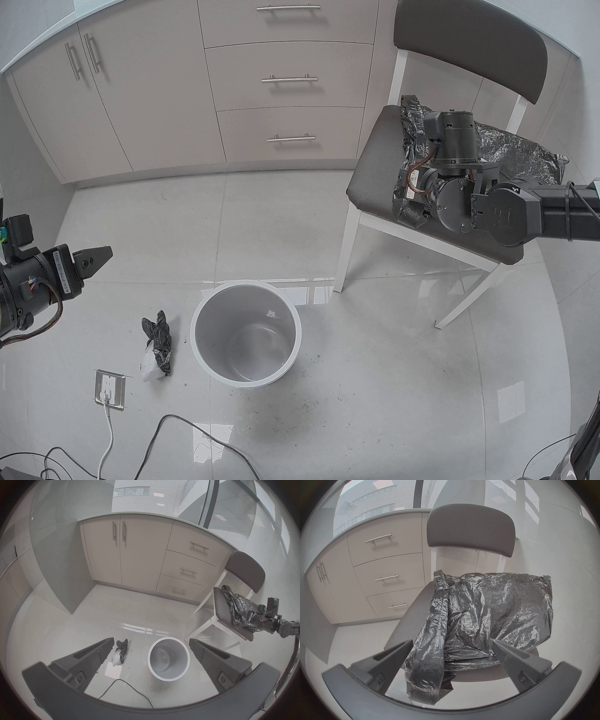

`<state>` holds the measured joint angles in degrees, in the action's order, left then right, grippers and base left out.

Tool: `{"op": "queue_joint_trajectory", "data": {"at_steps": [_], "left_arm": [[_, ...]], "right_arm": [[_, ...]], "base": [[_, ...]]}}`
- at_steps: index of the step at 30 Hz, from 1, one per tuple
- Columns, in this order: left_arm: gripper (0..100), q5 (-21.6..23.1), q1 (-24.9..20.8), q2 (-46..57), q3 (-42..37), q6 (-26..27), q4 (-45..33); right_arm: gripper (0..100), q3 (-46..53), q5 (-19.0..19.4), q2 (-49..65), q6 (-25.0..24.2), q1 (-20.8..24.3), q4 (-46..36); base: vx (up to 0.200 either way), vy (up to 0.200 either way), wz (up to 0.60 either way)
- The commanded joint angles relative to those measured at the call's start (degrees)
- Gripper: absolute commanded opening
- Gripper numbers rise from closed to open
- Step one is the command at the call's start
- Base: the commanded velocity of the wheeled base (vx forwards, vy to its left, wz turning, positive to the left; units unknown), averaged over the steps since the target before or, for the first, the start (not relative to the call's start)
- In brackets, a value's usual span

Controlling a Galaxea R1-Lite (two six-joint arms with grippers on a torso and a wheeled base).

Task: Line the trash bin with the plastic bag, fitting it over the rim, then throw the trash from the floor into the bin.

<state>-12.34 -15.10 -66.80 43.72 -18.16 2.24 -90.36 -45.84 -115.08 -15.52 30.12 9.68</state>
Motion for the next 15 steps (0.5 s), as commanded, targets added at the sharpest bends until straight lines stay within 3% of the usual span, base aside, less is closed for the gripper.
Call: {"op": "queue_joint_trajectory", "data": {"at_steps": [1, 14, 15], "left_arm": [[100, 0.0, 0.0, 0.0, -0.6, -0.1, 0.0], [100, 0.0, 0.1, -0.9, -0.8, 0.0, 2.9], [100, 0.0, 0.1, -0.9, -0.8, 0.0, 2.9]], "right_arm": [[100, 2.3, -0.2, 0.2, -0.3, -0.6, 0.1], [100, 3.4, -2.4, 0.1, -0.2, -1.8, 0.1], [0, 3.4, -2.4, 0.1, -0.2, -1.8, 0.1]], "base": [[0.0, 0.0, 0.0], [0.0, 0.0, 0.0], [0.0, 0.0, 0.0]]}}
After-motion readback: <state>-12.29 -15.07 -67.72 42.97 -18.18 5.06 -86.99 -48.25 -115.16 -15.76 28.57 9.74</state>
